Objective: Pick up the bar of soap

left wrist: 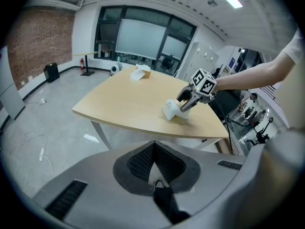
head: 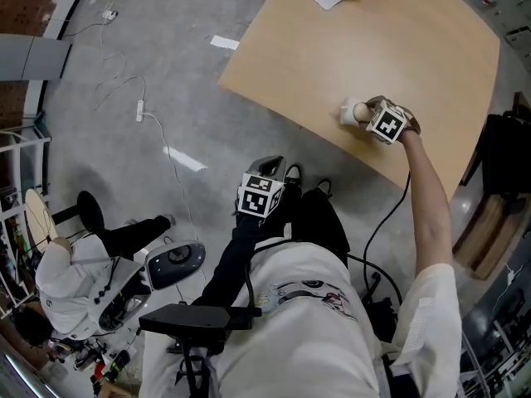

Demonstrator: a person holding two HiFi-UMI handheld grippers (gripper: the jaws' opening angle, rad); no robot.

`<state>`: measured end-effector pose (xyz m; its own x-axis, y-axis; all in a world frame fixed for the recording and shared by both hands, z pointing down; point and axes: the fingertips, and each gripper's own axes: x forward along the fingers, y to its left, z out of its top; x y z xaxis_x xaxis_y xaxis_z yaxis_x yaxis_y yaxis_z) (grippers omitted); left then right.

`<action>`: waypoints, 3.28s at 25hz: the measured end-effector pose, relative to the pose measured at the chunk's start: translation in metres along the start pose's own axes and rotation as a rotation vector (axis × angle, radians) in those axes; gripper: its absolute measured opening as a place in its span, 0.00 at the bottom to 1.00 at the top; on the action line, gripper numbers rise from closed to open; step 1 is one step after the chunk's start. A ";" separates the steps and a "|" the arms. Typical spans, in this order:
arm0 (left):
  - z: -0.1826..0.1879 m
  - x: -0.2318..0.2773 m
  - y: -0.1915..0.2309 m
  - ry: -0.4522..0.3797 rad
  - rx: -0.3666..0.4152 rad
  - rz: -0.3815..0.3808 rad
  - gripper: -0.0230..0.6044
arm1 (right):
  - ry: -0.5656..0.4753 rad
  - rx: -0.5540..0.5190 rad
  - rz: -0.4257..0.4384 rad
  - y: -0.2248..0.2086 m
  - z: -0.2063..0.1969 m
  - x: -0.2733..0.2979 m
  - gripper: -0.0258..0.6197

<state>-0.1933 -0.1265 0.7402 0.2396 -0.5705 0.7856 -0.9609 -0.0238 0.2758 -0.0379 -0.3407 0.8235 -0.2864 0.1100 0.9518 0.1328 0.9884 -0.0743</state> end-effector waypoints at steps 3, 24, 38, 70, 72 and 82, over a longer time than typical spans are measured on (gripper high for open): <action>-0.003 -0.004 0.001 0.001 0.000 0.002 0.04 | -0.010 -0.018 -0.040 -0.001 0.003 -0.003 0.42; 0.156 -0.046 -0.090 -0.480 0.226 -0.089 0.04 | -0.725 0.762 -0.714 0.085 -0.021 -0.235 0.42; 0.259 -0.125 -0.163 -0.804 0.382 -0.153 0.04 | -0.991 0.692 -1.071 0.121 -0.004 -0.402 0.42; 0.288 -0.146 -0.184 -0.890 0.432 -0.156 0.04 | -1.067 0.669 -1.199 0.121 0.002 -0.452 0.42; 0.287 -0.146 -0.183 -0.887 0.432 -0.157 0.04 | -1.065 0.670 -1.200 0.121 0.002 -0.451 0.42; 0.287 -0.143 -0.179 -0.879 0.431 -0.159 0.04 | -1.067 0.663 -1.196 0.118 0.008 -0.449 0.42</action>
<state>-0.0949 -0.2761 0.4198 0.3493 -0.9368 0.0182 -0.9367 -0.3496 -0.0194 0.0985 -0.2728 0.3855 -0.4139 -0.9102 -0.0121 -0.9055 0.4103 0.1077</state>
